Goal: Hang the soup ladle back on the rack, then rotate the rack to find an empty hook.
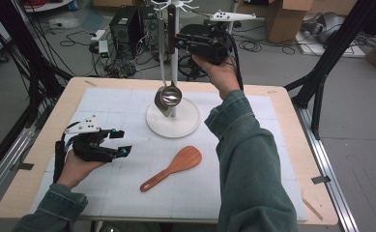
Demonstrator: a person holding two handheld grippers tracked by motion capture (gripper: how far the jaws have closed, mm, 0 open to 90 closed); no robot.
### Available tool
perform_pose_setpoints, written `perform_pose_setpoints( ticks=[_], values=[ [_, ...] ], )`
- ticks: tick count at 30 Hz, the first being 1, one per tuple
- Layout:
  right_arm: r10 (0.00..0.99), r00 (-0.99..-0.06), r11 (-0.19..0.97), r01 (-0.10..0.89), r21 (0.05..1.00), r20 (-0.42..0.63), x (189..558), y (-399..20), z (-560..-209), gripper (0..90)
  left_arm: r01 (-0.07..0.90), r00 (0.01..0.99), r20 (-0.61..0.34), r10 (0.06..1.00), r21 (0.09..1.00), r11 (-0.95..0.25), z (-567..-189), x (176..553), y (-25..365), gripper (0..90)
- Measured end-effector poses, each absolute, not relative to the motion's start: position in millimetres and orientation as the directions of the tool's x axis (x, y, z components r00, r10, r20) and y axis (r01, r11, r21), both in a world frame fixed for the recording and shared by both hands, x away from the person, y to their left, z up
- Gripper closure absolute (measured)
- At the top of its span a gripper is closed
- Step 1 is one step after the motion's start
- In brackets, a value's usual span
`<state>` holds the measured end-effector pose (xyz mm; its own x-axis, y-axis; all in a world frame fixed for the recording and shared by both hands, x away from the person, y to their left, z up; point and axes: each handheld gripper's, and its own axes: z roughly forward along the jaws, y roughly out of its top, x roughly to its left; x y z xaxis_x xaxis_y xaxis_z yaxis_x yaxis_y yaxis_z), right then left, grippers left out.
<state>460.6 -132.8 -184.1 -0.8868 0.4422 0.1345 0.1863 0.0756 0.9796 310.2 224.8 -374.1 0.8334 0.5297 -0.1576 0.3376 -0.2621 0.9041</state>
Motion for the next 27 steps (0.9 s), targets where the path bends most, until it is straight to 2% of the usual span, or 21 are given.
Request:
perform_pose_setpoints(
  ticks=[6,27],
  values=[
    [0.426,-0.896,0.075,0.176,0.982,0.128,458.0,-135.7,-180.5,89.6,0.339,0.832,-0.159,0.531,0.904,-0.26,-373.9,309.9,225.2,30.9],
    [0.419,-0.903,0.058,0.135,0.989,0.099,456.6,-138.8,-154.3,89.9,0.336,0.835,-0.158,0.527,0.905,-0.262,-373.4,309.1,225.0,31.0]
  ],
)
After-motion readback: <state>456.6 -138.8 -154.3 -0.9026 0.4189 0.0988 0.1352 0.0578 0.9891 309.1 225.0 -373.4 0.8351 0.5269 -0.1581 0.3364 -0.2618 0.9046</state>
